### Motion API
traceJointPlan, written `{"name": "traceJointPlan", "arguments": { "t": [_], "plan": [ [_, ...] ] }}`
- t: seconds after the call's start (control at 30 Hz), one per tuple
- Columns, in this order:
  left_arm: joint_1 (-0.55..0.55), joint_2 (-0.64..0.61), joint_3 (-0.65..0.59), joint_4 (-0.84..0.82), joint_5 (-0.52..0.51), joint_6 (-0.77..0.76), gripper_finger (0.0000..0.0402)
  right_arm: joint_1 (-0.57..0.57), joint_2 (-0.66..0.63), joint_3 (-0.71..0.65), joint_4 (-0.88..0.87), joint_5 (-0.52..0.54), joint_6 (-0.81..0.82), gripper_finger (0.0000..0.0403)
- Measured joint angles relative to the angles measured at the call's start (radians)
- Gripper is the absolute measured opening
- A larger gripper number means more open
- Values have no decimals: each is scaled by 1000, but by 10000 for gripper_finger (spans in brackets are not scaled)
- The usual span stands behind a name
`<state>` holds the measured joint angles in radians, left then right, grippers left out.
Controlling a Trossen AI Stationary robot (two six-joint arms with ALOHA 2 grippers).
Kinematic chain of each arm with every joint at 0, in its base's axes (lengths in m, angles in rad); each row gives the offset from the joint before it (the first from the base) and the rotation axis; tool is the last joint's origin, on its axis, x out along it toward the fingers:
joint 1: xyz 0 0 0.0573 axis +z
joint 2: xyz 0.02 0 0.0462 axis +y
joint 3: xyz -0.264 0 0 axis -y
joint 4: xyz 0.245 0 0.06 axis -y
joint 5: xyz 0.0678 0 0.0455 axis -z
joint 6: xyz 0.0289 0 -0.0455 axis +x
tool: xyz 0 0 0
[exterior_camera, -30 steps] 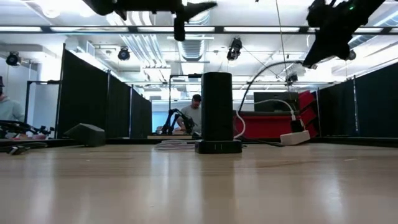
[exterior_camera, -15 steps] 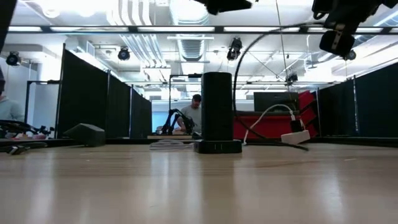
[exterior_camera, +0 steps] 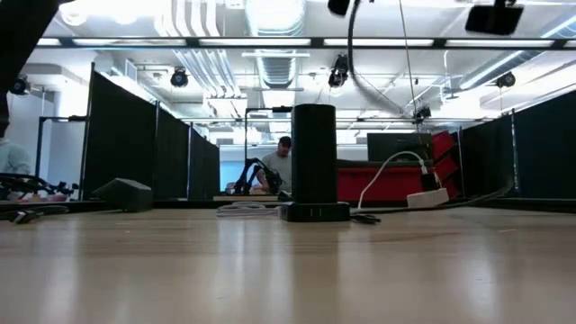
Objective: Insert USB
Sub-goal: Insert the top black charger cable into the white outlet extension
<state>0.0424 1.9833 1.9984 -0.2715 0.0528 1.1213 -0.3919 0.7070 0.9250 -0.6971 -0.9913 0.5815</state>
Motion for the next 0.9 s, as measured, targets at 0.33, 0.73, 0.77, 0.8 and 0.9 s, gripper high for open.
{"name": "traceJointPlan", "arguments": {
  "t": [0.33,0.73,0.77,0.8,0.9],
  "plan": [
    [-61,-2,22,40,4,99,89,0,142,167,-4,-78,-26,14],
    [-158,-5,35,82,-176,236,78,1,231,295,-4,-135,-7,14],
    [-162,-5,40,81,-193,236,78,1,231,295,-5,-135,3,14],
    [-164,-5,46,81,-198,228,78,1,231,295,-6,-136,8,14],
    [-167,-6,55,104,-198,194,79,2,231,295,-10,-134,22,14]
  ]
}}
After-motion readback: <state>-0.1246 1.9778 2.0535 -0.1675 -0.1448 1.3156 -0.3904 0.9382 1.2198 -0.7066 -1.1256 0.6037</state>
